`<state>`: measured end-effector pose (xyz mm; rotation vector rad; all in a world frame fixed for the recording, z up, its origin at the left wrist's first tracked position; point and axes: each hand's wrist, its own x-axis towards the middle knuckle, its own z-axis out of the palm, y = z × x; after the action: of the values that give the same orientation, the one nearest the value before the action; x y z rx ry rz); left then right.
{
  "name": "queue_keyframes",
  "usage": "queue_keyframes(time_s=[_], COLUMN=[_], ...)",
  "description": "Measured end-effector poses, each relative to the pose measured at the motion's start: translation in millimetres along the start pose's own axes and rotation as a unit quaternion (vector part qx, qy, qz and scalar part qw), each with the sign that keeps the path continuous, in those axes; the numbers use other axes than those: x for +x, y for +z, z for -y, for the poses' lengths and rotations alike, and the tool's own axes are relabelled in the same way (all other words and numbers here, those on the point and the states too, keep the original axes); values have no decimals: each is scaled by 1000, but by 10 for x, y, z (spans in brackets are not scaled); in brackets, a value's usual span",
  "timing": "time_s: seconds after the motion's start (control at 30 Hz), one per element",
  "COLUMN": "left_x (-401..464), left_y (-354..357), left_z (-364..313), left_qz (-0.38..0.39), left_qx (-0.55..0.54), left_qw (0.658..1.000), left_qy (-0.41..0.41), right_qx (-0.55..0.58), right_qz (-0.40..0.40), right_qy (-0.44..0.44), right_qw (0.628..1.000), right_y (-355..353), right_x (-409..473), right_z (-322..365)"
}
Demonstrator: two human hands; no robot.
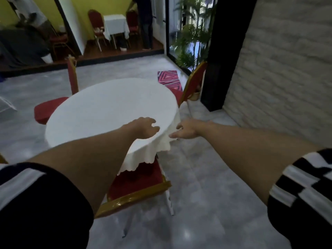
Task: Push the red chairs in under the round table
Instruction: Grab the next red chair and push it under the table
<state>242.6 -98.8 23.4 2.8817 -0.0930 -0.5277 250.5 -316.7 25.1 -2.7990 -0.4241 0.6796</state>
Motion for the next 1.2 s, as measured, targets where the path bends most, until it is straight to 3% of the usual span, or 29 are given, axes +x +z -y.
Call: queue_keyframes(time_s=[0.2, 0.47, 0.77, 1.2], left_x=[356, 958, 2243, 3769], left_y=[-120, 2, -228, -819], left_z=[-1068, -2151, -2666, -3181], left_qz=[-59, 3, 30, -10], left_qx=[5, 74, 61, 59], left_qw=[997, 992, 990, 992], left_qy=[54, 99, 126, 110], right_qx=[-3, 52, 72, 74], right_qz=[-56, -81, -104, -110], right_qy=[58, 102, 139, 111], right_qw=[997, 990, 982, 985], right_y=[-351, -651, -1418, -2251], right_x=[-195, -155, 526, 1690], right_z=[-950, -2040, -3014, -3958])
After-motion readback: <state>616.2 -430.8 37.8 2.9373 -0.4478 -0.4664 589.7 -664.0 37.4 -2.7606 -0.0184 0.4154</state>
